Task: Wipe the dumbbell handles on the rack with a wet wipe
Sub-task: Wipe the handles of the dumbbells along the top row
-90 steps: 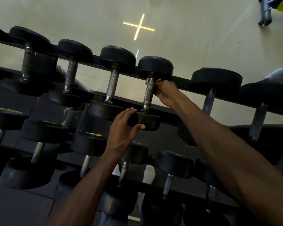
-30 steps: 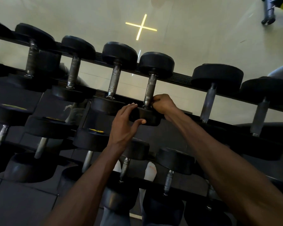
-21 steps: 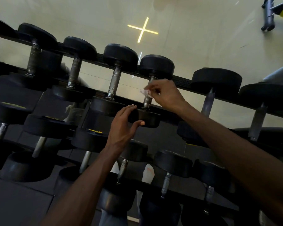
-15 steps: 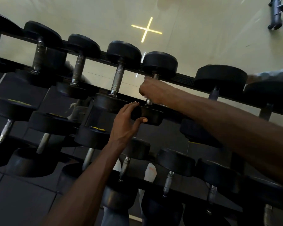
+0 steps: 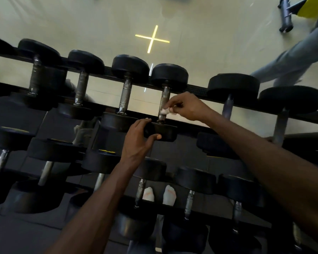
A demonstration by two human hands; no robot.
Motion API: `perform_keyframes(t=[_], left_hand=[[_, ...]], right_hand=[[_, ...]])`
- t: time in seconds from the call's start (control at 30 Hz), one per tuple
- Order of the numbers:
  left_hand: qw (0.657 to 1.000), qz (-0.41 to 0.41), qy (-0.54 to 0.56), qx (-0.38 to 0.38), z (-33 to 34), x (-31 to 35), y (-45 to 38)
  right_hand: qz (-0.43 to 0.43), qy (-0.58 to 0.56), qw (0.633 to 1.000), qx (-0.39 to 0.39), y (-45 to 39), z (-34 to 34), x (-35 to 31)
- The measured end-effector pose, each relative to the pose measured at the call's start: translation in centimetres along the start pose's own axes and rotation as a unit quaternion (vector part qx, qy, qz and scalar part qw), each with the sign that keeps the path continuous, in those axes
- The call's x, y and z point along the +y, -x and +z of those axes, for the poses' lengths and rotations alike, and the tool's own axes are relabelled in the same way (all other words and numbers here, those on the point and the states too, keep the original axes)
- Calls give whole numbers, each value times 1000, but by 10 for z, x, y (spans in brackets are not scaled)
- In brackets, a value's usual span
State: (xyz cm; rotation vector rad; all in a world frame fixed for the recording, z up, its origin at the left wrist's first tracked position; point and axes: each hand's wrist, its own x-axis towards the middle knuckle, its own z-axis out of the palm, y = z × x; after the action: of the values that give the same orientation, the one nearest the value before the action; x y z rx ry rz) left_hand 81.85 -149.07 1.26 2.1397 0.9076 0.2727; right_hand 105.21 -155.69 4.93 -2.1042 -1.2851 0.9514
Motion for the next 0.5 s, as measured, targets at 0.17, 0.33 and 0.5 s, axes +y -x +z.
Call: perform_keyframes(t=[0.17,0.33,0.5], left_hand=[[996,57,-51,-46,-4,19,-12],[986,136,-16,-93,30,76,-13],[979,139,15,-148,77,113,-2]], right_hand=[[82,-192,967,148,41,-13,20],[141,-217,943,207,83,-18,31],[169,-119,953,222,116,-36,51]])
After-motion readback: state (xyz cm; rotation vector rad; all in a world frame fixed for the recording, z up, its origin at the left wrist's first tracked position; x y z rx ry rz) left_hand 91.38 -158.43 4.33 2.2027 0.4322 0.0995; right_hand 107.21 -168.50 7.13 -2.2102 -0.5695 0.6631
